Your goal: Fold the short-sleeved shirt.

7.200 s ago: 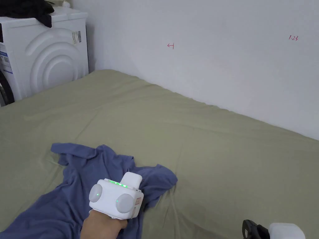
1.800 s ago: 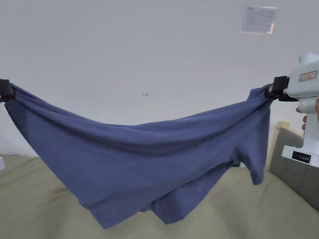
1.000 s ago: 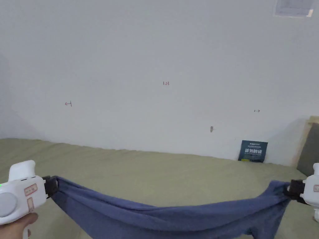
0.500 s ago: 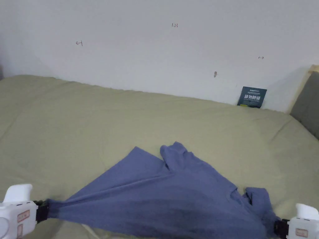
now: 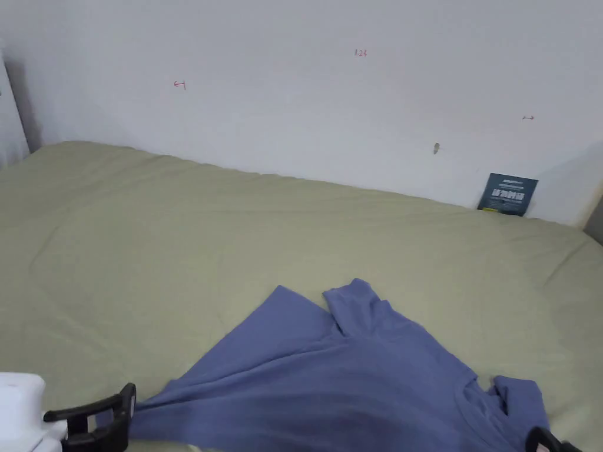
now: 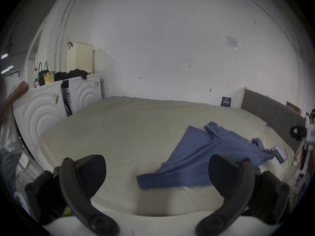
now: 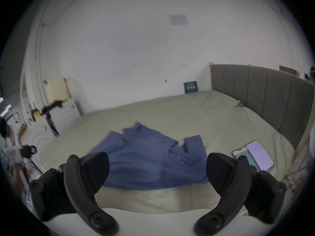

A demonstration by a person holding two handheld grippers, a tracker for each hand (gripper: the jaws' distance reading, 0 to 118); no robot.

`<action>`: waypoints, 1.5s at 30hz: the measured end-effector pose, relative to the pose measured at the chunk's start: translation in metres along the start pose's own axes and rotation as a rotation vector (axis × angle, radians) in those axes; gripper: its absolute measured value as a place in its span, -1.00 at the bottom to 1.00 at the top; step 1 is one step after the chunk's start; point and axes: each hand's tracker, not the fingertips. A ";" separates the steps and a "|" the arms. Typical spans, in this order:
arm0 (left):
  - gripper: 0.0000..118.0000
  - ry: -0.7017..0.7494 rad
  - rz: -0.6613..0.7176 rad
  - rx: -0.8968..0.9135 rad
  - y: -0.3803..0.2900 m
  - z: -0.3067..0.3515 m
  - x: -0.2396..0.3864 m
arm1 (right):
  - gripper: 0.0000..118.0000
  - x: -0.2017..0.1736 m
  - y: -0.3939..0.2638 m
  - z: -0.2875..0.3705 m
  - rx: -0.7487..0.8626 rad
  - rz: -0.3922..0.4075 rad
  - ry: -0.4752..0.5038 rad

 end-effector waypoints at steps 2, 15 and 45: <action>0.94 -0.024 0.030 -0.047 -0.009 0.008 -0.001 | 0.92 -0.014 -0.014 0.019 0.027 -0.044 0.037; -0.90 0.017 -0.114 -0.349 -0.058 -0.077 -0.059 | -0.98 -0.053 -0.047 0.012 -0.096 0.075 0.073; -1.00 -0.136 -0.047 -0.376 -0.065 -0.138 -0.037 | -0.98 -0.081 -0.016 -0.051 -0.211 0.207 0.066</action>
